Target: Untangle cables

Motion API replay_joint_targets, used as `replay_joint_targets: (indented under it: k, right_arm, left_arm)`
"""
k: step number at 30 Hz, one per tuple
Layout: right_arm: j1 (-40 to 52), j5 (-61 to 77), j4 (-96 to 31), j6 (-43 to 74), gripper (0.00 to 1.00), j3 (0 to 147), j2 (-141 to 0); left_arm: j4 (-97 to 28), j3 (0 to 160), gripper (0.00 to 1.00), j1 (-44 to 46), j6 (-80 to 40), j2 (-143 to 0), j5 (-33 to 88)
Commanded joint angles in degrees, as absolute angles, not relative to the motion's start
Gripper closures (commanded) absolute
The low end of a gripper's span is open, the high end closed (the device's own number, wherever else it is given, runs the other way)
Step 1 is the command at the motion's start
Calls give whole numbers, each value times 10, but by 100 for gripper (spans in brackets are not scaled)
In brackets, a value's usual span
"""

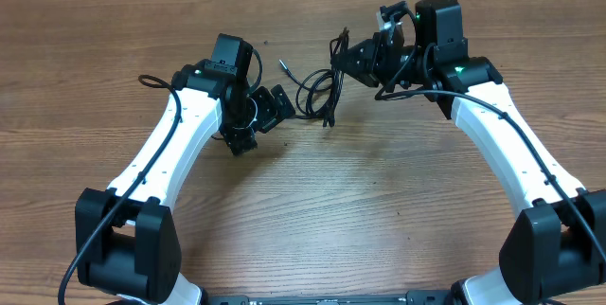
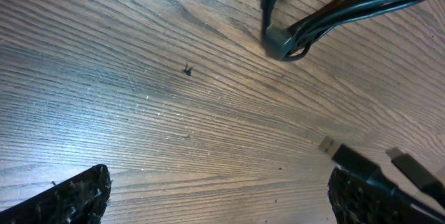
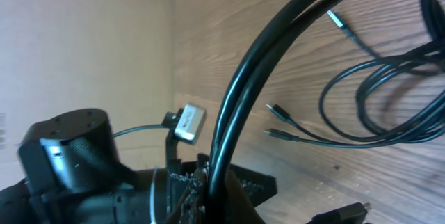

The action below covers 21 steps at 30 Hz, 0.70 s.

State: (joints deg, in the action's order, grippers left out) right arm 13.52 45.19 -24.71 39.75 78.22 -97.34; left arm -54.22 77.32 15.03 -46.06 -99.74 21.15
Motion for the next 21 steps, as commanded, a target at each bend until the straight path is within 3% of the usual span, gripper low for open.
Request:
replay_joint_targets:
  k: [1, 11, 21]
  right_arm:
    - [133, 414, -244, 378, 96, 800, -958]
    - [150, 354, -188, 382, 96, 800, -961]
    - [237, 220, -67, 407, 96, 799, -999]
  left_arm:
    - [-542, 781, 0, 154, -435, -983, 206]
    - [-570, 781, 1, 154, -385, -983, 206]
    - [-584, 781, 3, 155, -387, -983, 211]
